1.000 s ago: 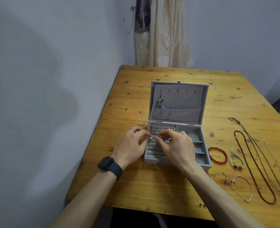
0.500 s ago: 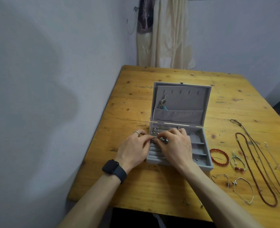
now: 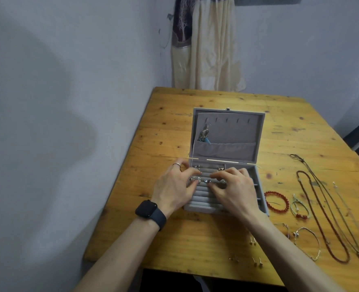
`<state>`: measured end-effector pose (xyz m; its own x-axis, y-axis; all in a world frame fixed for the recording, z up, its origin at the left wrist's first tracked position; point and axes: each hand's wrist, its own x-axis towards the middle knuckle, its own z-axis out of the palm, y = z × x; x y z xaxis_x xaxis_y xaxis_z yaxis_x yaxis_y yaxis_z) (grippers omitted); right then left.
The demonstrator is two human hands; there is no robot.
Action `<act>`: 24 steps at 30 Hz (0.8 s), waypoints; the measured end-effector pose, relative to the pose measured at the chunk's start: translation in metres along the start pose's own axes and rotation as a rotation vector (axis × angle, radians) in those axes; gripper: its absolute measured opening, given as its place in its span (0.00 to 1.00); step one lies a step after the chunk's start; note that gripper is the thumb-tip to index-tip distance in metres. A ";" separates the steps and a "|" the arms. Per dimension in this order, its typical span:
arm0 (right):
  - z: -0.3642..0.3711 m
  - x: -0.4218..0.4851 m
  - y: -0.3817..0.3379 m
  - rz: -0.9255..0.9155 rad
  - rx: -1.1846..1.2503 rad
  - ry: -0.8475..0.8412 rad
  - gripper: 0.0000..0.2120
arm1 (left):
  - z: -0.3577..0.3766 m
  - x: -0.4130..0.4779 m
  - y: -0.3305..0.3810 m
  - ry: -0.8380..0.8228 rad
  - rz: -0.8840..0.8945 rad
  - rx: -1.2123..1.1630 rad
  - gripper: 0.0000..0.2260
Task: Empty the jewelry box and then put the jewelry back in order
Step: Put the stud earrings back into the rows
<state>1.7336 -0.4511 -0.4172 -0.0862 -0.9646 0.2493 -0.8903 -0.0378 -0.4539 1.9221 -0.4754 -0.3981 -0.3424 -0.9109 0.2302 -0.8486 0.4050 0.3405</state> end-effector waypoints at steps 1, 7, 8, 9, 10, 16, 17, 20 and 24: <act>0.000 0.000 0.000 -0.009 -0.006 -0.001 0.11 | 0.000 0.003 0.001 -0.016 0.003 0.028 0.13; 0.001 0.002 -0.005 -0.084 -0.096 0.008 0.11 | 0.000 0.010 0.007 -0.095 -0.047 0.025 0.13; 0.002 0.003 -0.006 -0.085 -0.107 -0.002 0.11 | 0.000 0.010 0.008 -0.098 -0.053 0.020 0.13; 0.002 0.004 -0.006 -0.083 -0.112 -0.012 0.12 | 0.000 0.010 0.008 -0.101 -0.060 0.015 0.13; 0.002 0.005 -0.006 -0.078 -0.111 -0.021 0.12 | 0.000 0.011 0.008 -0.107 -0.067 0.010 0.12; 0.001 0.008 -0.003 -0.072 -0.055 -0.072 0.12 | 0.000 0.013 0.007 -0.159 -0.096 -0.035 0.12; -0.001 0.007 -0.001 -0.076 -0.027 -0.066 0.12 | -0.001 0.013 0.008 -0.171 -0.098 -0.045 0.12; -0.012 0.001 0.008 -0.063 0.076 -0.006 0.11 | -0.005 0.011 0.009 -0.188 -0.094 -0.065 0.13; -0.037 -0.019 0.028 -0.027 0.204 0.083 0.08 | -0.008 -0.001 0.009 -0.115 -0.090 -0.081 0.13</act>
<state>1.6938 -0.4241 -0.4029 -0.1077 -0.9380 0.3294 -0.7843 -0.1235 -0.6079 1.9178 -0.4703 -0.3874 -0.3142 -0.9449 0.0916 -0.8441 0.3222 0.4285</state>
